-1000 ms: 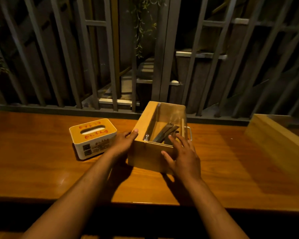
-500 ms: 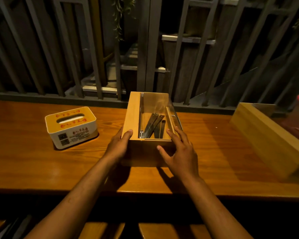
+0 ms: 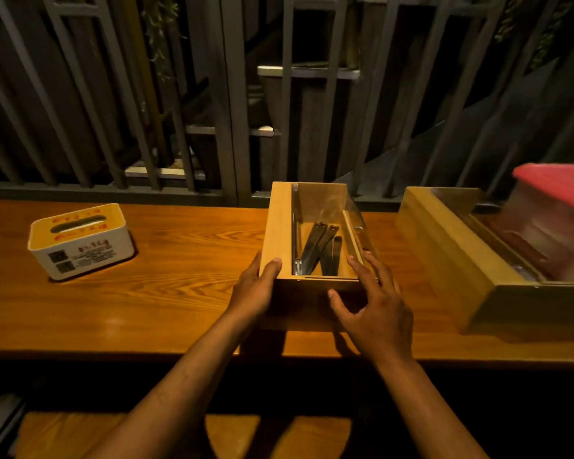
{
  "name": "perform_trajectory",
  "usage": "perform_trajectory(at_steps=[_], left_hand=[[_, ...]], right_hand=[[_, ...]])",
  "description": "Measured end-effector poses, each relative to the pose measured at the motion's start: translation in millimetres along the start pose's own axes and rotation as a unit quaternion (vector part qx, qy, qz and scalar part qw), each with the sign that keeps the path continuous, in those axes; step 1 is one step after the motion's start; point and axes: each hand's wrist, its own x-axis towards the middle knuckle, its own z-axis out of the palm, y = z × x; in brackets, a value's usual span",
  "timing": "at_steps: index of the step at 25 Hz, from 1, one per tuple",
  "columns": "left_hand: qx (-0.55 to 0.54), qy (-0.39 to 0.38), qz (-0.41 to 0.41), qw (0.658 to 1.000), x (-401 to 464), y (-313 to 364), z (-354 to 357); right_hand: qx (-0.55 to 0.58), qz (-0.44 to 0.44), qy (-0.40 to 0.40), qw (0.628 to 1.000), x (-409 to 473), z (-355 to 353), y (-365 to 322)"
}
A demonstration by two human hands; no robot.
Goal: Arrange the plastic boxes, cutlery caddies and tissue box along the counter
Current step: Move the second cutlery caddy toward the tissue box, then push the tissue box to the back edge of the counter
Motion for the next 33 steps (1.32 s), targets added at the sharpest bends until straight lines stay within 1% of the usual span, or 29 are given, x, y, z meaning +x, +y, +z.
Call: perform_trajectory(at_steps=[5,8,11,14,17,21,22,23,25,27,28,30,32,33], left_hand=[[-0.003,-0.005,0.002,1.000,-13.7,4.3,65.3],[0.005,-0.003,0.002,1.000,-19.3,9.4,96.2],[0.020,0.004,-0.003,1.000,-26.8,13.2,113.8],[0.027,0.003,-0.007,1.000,-25.0,16.5,118.4],[0.027,-0.021,0.008,0.999,-23.4,23.0,116.6],[0.070,-0.095,0.020,0.993,-23.0,29.0,102.2],[0.085,-0.098,0.026,0.991,-23.5,30.3,95.4],[0.105,-0.086,0.041,0.990,-24.6,31.6,85.8],[0.155,-0.031,0.096,0.983,-28.0,30.9,55.0],[0.206,0.027,0.142,0.968,-28.8,23.7,4.8],[0.231,0.057,0.148,0.960,-26.2,18.9,-24.2],[0.276,0.122,0.132,0.944,-13.6,3.0,-98.2],[0.311,0.170,0.116,0.928,0.6,-8.6,-172.7],[0.326,0.192,0.123,0.917,10.6,-14.2,-207.3]], right_hand=[[-0.007,0.006,0.002,1.000,2.3,-37.9,55.8],[-0.011,0.009,-0.018,1.000,8.1,-53.0,83.1],[-0.032,0.001,-0.028,0.999,14.8,-60.8,101.6],[-0.037,0.002,-0.022,0.999,18.0,-62.9,104.5],[-0.027,0.023,-0.017,0.999,16.5,-60.9,100.9],[-0.048,0.027,-0.004,0.998,16.7,-62.1,83.3],[-0.059,0.016,0.003,0.998,18.0,-60.2,72.0],[-0.065,0.001,0.007,0.998,20.2,-55.9,57.4],[-0.045,-0.031,0.008,0.998,24.1,-40.5,18.3],[-0.001,-0.059,0.002,0.998,25.1,-17.4,-25.0],[0.018,-0.069,-0.005,0.997,24.8,-5.5,-43.9],[0.048,-0.085,-0.027,0.995,21.1,29.0,-86.6],[0.067,-0.100,-0.050,0.992,14.7,67.3,-129.4],[0.074,-0.109,-0.067,0.989,11.7,86.4,-152.2]])
